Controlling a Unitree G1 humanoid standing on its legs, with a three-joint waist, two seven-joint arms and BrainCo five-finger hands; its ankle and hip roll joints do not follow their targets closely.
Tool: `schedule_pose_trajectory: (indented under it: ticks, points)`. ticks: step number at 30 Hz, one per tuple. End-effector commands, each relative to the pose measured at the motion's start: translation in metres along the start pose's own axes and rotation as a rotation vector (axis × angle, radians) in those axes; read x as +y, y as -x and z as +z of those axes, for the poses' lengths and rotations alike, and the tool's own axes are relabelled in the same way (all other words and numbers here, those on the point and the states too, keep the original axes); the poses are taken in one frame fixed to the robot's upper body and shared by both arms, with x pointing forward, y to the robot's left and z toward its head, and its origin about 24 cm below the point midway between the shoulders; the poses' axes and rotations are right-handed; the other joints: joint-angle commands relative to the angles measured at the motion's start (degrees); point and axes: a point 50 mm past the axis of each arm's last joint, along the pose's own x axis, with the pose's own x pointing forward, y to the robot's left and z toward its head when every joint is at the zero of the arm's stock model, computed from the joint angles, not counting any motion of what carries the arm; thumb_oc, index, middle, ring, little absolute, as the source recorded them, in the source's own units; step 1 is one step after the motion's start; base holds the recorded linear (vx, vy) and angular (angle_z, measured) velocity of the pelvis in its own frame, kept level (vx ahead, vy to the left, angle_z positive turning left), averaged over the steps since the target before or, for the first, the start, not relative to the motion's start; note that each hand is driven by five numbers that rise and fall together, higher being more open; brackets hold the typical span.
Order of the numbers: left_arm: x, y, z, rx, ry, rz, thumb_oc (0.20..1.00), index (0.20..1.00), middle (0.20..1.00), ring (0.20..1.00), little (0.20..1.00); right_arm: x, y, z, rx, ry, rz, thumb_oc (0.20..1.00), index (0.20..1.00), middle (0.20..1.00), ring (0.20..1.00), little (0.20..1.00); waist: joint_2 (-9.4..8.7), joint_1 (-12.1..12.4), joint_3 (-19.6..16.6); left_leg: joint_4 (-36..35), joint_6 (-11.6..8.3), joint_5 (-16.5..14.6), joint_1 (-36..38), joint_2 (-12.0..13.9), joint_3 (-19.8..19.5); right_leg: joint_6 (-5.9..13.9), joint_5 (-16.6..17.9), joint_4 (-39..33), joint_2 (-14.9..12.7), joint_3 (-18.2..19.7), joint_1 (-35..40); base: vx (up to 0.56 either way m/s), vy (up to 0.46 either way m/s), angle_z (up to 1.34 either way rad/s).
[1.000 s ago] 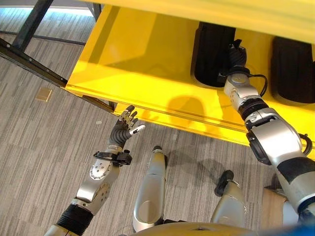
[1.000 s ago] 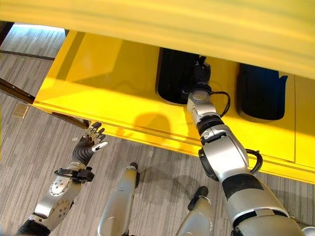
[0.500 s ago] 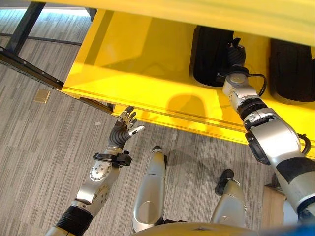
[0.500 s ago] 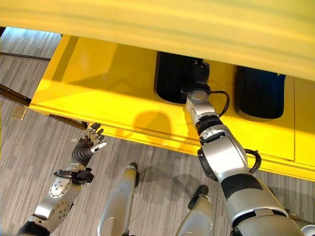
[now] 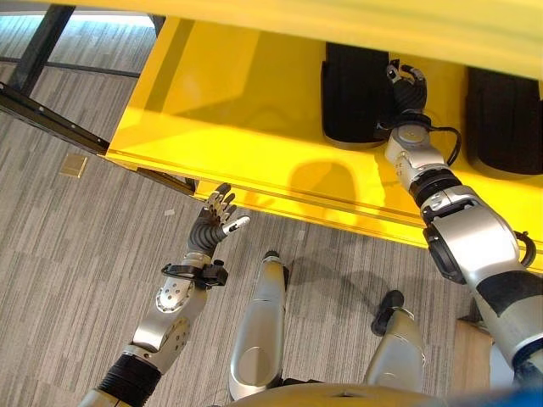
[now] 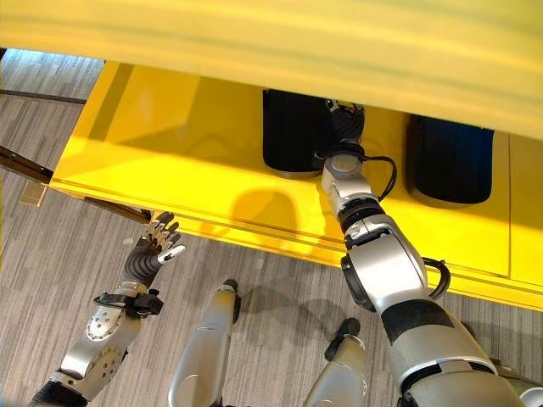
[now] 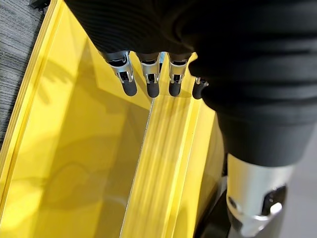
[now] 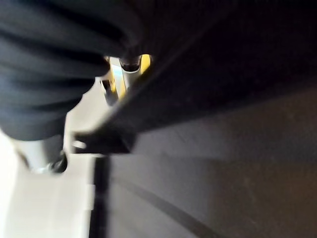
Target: Move parts from the plastic box to the shelf.
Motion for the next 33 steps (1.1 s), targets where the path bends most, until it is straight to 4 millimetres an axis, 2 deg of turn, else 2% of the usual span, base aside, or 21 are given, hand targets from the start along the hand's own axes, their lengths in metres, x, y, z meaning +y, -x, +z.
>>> schedule_pose_trajectory:
  ticks: [1,5,6,7,8,10,11,16,18,20,33]
  points:
    - [-0.006,-0.008,0.033,-0.172,-0.02,-0.055,1.0,1.0,1.0,1.0,1.0,-0.004,-0.005,0.014,-0.027,-0.014,-0.032,1.0,1.0,1.0,1.0,1.0,0.28,1.86,1.62,-2.74,1.14,3.27,-1.09,1.12,-0.09,-1.48,-4.62,11.12,0.46,3.85,-2.69,0.0,0.0,0.0]
    - [-0.005,-0.009,0.034,-0.179,-0.023,-0.039,1.0,1.0,1.0,1.0,1.0,0.008,0.0,0.018,-0.058,-0.038,0.005,1.0,1.0,1.0,1.0,1.0,0.12,1.36,1.67,-2.81,1.04,3.28,-0.94,1.37,0.02,-1.54,-4.66,11.23,0.52,3.99,-2.77,-0.02,0.009,0.0]
    - [-0.004,-0.009,0.034,-0.18,-0.023,-0.037,1.0,1.0,1.0,1.0,1.0,0.009,0.0,0.019,-0.065,-0.051,0.007,1.0,1.0,1.0,1.0,1.0,0.11,1.18,1.77,-3.53,1.28,5.2,-1.51,1.18,0.16,-2.11,-3.09,10.45,0.4,3.74,-3.26,-0.09,0.032,0.0]
    - [-0.004,-0.009,0.035,-0.181,-0.02,-0.032,1.0,1.0,1.0,1.0,1.0,0.012,0.001,0.021,-0.075,-0.075,0.012,1.0,1.0,1.0,1.0,1.0,0.0,1.06,1.76,-3.54,1.24,5.23,-1.52,1.29,0.19,-2.12,-3.08,10.42,0.48,3.78,-3.18,-0.01,0.013,-0.06]
    - [-0.003,-0.009,0.035,-0.182,-0.018,-0.026,1.0,1.0,1.0,1.0,1.0,0.014,0.003,0.022,-0.082,-0.086,0.019,1.0,1.0,1.0,1.0,1.0,-0.12,0.89,1.66,-3.05,0.95,3.48,-0.88,1.53,0.09,-1.6,-4.47,11.07,0.6,4.15,-2.72,0.08,-0.013,-0.09]
    - [-0.002,-0.008,0.035,-0.184,-0.015,-0.016,1.0,1.0,1.0,1.0,1.0,0.019,0.006,0.024,-0.103,-0.116,0.033,1.0,1.0,1.0,1.0,1.0,-0.37,0.49,1.72,-3.16,0.88,3.47,-0.67,1.67,0.22,-1.64,-4.42,10.92,0.69,4.31,-2.71,0.0,0.008,-0.08]
    - [-0.002,-0.009,0.035,-0.186,-0.011,-0.01,1.0,1.0,1.0,1.0,1.0,0.02,0.007,0.026,-0.114,-0.14,0.038,1.0,1.0,1.0,1.0,1.0,-0.46,0.23,1.88,-3.94,1.11,5.33,-1.03,1.53,0.41,-2.17,-2.84,10.16,0.61,4.05,-3.12,-0.08,0.025,-0.06]
    - [0.002,-0.007,0.032,-0.177,-0.001,0.018,1.0,1.0,1.0,1.0,1.0,0.03,0.024,0.039,-0.232,-0.241,0.108,1.0,1.0,1.0,1.0,1.0,-1.36,-1.2,2.26,-4.52,0.88,5.43,-0.03,2.27,0.72,-2.18,-2.5,9.27,0.88,4.28,-2.37,-0.02,0.003,-0.06]
    - [0.003,-0.007,0.032,-0.173,-0.001,0.022,1.0,1.0,1.0,1.0,1.0,0.028,0.027,0.041,-0.26,-0.243,0.117,1.0,1.0,1.0,1.0,1.0,-1.53,-1.43,2.28,-4.78,0.84,5.49,0.25,2.38,0.83,-2.18,-2.45,9.07,0.91,4.27,-2.15,-0.01,-0.009,-0.05]
    - [0.005,-0.006,0.031,-0.173,0.003,0.048,1.0,1.0,1.0,1.0,1.0,0.024,0.047,0.044,-0.361,-0.294,0.154,1.0,1.0,1.0,1.0,1.0,-2.1,-2.64,2.47,-4.77,0.8,5.38,0.63,2.58,1.04,-2.25,-2.46,9.03,0.91,4.47,-1.87,-0.01,-0.011,-0.05]
    - [0.009,-0.002,0.03,-0.178,-0.005,0.082,1.0,1.0,1.0,1.0,1.0,0.002,0.071,0.034,-0.461,-0.295,0.125,1.0,1.0,1.0,1.0,1.0,-2.58,-3.82,2.71,-4.35,0.67,5.08,1.14,3.24,1.36,-2.13,-2.69,8.94,1.03,5.13,-1.58,0.0,-0.003,-0.04]
